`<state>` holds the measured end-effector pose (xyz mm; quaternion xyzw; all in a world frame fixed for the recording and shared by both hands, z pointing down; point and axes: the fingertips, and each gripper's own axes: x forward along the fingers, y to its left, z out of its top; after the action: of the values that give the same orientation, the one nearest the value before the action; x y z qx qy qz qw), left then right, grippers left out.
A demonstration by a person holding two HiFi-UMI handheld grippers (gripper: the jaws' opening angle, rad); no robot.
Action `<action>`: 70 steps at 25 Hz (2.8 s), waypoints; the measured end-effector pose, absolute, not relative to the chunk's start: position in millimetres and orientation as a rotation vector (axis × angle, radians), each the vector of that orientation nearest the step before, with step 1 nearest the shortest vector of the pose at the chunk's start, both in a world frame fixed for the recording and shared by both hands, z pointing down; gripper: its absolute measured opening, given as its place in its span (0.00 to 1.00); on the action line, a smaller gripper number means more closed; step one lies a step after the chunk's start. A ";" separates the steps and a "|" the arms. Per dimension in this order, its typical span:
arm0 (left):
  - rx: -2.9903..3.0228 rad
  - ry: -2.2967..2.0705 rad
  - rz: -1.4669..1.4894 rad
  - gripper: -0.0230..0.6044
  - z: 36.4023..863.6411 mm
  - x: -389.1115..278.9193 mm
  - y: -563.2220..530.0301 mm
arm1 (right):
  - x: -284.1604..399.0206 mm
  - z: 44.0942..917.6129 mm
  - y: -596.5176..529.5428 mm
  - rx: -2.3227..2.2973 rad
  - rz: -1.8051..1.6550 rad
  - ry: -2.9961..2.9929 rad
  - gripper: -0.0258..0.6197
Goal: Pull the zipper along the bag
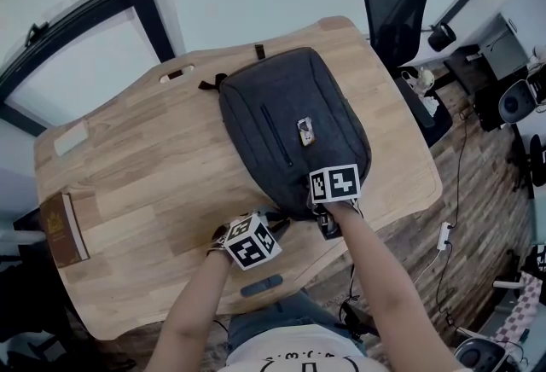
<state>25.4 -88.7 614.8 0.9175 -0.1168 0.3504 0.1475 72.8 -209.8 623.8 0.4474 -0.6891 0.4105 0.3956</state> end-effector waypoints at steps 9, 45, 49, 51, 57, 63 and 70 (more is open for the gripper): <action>2.594 -0.387 1.046 0.08 616.5 39.3 -90.1 | 71.2 619.8 -210.6 1.125 1.084 -1.797 0.12; 2.136 -1.126 0.786 0.07 609.5 -86.0 -84.6 | 124.5 610.8 -181.4 1.040 0.953 -1.712 0.12; 2.153 -1.056 0.768 0.07 605.9 -73.0 -78.0 | 125.9 612.6 -180.6 1.100 1.053 -1.736 0.12; 2.182 -0.977 0.746 0.07 600.7 -60.6 -71.3 | 127.0 612.8 -180.4 1.134 1.092 -1.734 0.12; 2.245 -0.797 0.721 0.09 598.6 -5.2 -54.5 | 126.6 612.8 -181.6 1.217 1.091 -1.728 0.12; 2.261 -0.688 0.742 0.09 606.1 31.8 -62.6 | 125.6 613.2 -181.3 1.247 1.102 -1.737 0.12; 2.274 -0.601 0.804 0.10 605.6 68.6 -68.5 | 130.6 611.8 -182.4 1.273 1.130 -1.756 0.12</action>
<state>68.6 -68.5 605.6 0.8660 -0.2290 0.3063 0.3223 130.6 -182.4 611.8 0.4894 -0.6750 0.4344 0.3408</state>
